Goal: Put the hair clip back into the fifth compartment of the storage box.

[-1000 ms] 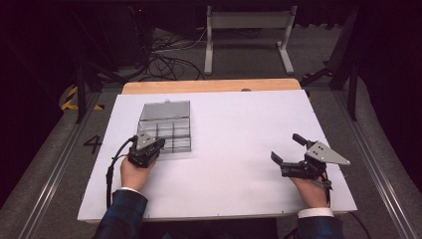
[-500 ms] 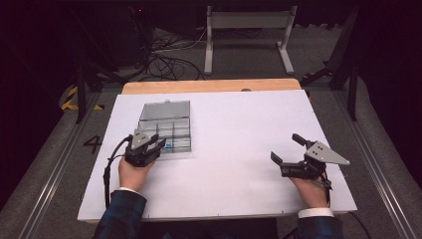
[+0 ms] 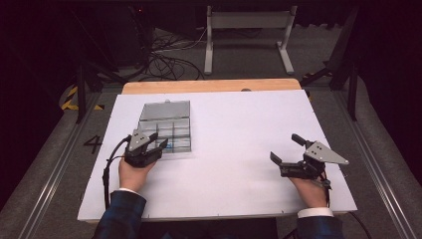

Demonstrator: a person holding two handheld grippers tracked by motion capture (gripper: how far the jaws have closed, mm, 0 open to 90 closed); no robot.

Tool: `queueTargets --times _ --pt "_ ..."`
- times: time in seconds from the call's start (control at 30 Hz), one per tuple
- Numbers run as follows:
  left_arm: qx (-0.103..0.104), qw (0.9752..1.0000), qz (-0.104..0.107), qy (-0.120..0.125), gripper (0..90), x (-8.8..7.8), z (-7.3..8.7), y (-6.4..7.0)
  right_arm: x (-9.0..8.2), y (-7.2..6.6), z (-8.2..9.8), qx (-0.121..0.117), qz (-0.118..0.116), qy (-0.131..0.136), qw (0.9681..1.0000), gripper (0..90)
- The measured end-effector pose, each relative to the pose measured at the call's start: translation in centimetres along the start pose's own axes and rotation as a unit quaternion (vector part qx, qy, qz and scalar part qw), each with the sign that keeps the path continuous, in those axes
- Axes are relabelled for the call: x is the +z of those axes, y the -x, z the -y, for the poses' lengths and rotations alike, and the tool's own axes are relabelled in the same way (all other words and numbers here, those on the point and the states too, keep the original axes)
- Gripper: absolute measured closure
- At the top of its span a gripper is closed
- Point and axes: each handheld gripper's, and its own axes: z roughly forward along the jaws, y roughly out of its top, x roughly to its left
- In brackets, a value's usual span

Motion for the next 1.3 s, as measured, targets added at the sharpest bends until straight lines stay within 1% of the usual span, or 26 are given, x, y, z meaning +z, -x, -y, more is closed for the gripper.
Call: queueTargets --times 0.23,0.43,0.5,0.77,0.9,1.03,1.13,1.23,1.3 --pt "-0.002 0.9998 -0.002 0.02 43.1 -0.4 -0.2 0.1 -0.1 0.0 0.0 0.001 -0.001 0.004 1.0 1.0" --pt "-0.003 0.9994 -0.003 0.035 38.7 -0.9 -0.4 0.1 0.0 0.0 0.0 0.001 -0.001 0.003 1.0 0.9" --pt "-0.006 0.9992 0.002 0.041 36.6 -1.0 -0.4 0.2 0.0 0.0 0.0 0.0 -0.001 0.001 1.0 0.9" --pt "0.002 0.9991 0.011 0.041 30.4 -1.2 -0.5 0.7 -0.1 0.0 0.0 0.001 -0.001 0.004 1.0 0.8" --pt "-0.004 0.9985 0.017 0.053 27.7 -1.5 -0.6 0.6 0.0 0.1 0.0 0.001 -0.002 0.003 1.0 0.8" --pt "0.0 0.998 0.02 0.06 24.9 -1.9 -0.8 0.6 0.1 0.1 0.0 0.002 -0.003 0.002 1.0 0.7" --pt "-0.001 0.9975 0.023 0.067 22.6 -2.4 -0.9 0.6 0.1 0.1 0.0 0.003 -0.005 0.003 1.0 0.6" --pt "-0.004 0.9965 0.024 0.08 21.1 -2.8 -1.0 0.4 0.2 0.1 0.0 0.006 -0.006 0.002 1.0 0.4" --pt "-0.002 0.996 0.023 0.086 20.3 -3.1 -1.0 0.4 0.2 0.1 0.0 0.008 -0.007 0.003 0.9999 0.4"
